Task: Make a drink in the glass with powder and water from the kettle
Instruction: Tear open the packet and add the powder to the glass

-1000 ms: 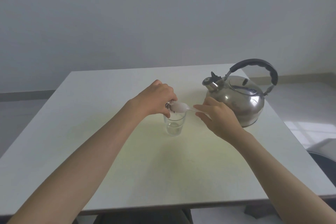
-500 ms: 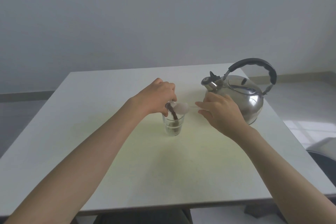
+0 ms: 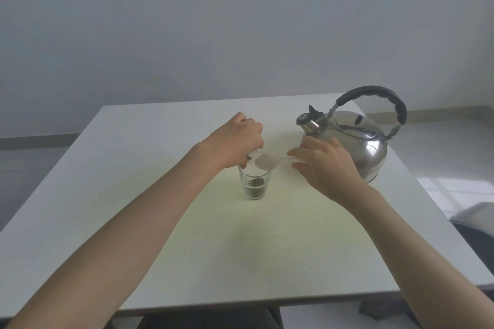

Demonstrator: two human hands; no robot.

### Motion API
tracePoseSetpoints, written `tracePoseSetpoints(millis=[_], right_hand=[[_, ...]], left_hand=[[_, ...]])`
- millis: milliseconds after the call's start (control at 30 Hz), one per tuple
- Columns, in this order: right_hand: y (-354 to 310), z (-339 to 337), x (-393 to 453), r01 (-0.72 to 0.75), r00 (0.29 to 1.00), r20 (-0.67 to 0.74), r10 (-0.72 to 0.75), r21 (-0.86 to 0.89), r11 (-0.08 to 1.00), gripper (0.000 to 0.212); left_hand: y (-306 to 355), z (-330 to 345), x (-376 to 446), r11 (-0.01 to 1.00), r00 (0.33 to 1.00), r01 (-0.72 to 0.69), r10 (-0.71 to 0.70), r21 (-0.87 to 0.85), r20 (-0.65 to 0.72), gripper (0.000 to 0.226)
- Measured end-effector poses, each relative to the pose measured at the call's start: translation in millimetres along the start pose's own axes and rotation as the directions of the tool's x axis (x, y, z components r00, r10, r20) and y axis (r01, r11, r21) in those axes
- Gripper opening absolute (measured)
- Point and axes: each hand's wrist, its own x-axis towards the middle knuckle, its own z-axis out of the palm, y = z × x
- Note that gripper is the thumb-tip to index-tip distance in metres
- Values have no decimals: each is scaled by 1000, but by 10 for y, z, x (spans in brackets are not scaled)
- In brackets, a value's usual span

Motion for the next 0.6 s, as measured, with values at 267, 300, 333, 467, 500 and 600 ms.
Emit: tracePoseSetpoints(millis=[267, 300, 333, 467, 500, 600], right_hand=[[-15, -13, 28, 3, 1000, -2, -3, -11, 1000, 25], [-12, -16, 25, 4, 1000, 0, -4, -18, 1000, 24], [-12, -18, 24, 3, 1000, 1, -3, -24, 1000, 24], [-28, -32, 26, 8, 1000, 3, -8, -35, 999, 23], [-34, -37, 26, 11, 1000, 1, -11, -33, 999, 23], [-36, -49, 33, 17, 1000, 3, -16, -33, 999, 23]], left_hand=[[38, 50, 19, 978, 997, -63, 69, 201, -26, 29], [42, 72, 25, 963, 993, -82, 101, 256, -60, 30], [43, 96, 32, 945, 987, -101, 135, 312, -90, 33], [18, 141, 25, 932, 975, -97, 159, 349, -154, 48], [8, 160, 22, 936, 975, -94, 156, 340, -160, 51], [10, 117, -15, 935, 962, -72, 156, 346, -222, 58]])
